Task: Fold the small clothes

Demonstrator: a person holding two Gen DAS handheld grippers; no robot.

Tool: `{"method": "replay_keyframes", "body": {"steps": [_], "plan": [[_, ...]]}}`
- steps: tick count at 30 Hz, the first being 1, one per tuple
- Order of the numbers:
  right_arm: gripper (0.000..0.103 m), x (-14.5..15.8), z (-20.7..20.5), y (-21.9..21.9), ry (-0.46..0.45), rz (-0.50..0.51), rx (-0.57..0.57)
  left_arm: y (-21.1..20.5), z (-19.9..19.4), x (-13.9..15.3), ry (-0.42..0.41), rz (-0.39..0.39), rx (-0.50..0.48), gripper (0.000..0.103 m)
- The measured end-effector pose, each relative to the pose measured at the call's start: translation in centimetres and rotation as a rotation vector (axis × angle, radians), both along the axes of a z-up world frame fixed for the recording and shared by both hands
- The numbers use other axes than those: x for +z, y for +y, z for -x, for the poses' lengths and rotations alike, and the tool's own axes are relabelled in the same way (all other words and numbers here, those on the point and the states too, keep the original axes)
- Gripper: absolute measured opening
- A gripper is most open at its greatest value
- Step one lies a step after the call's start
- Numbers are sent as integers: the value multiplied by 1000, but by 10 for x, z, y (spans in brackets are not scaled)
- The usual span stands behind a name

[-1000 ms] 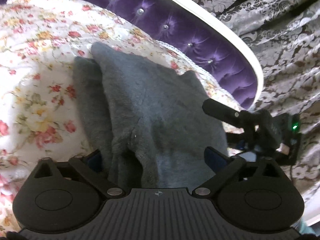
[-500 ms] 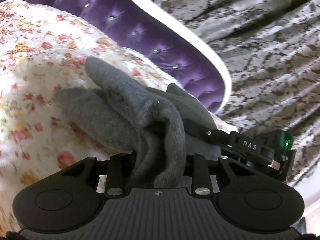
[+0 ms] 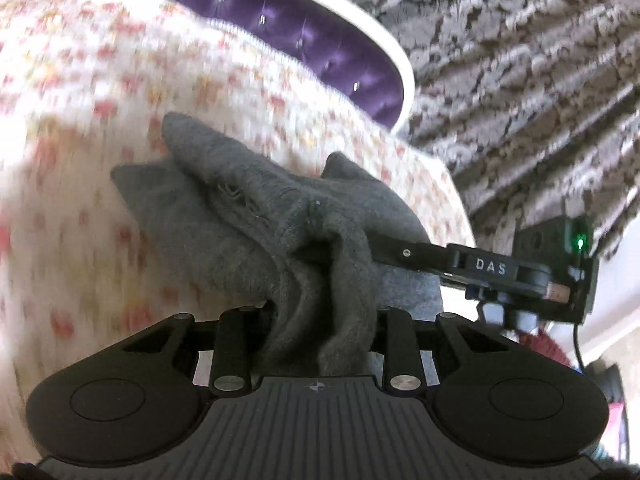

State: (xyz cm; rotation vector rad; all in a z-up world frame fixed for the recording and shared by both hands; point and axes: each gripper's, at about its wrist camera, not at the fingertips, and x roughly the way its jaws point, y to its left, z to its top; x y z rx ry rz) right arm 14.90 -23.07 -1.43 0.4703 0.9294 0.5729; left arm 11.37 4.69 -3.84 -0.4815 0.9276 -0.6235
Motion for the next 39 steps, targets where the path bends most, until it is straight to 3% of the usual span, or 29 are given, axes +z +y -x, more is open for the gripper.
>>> {"method": "replay_keyframes", "body": {"steps": [5,11,19,21,26,28,31,35,39], "plan": [[56,-22,34,-11,15,47,-44,0,41,-13,0,-37,37,29],[67,-27,64,-25,-18,52,-103,31,63,-28,22,-47,142,30],[78,-27,94,-23,-82,134,-110,36,85,-27,-50,-130,176,32],[78,-24,101,-20,-106,162,-86,33,93,-19,-89,-183,188,34],[78,-3,117,-19,-252,249,-74,20,111,29,-342,-337,228,41],[79,4,118,-20,-291,267,-83,11,107,45,-425,-371,218,47],[79,8,116,-19,-310,264,-100,-9,89,56,-481,-390,176,47],[79,9,115,-15,-330,289,-103,-38,55,48,-493,-390,130,47],[79,10,114,-9,-369,353,-104,-57,25,20,-474,-453,120,47]]}}
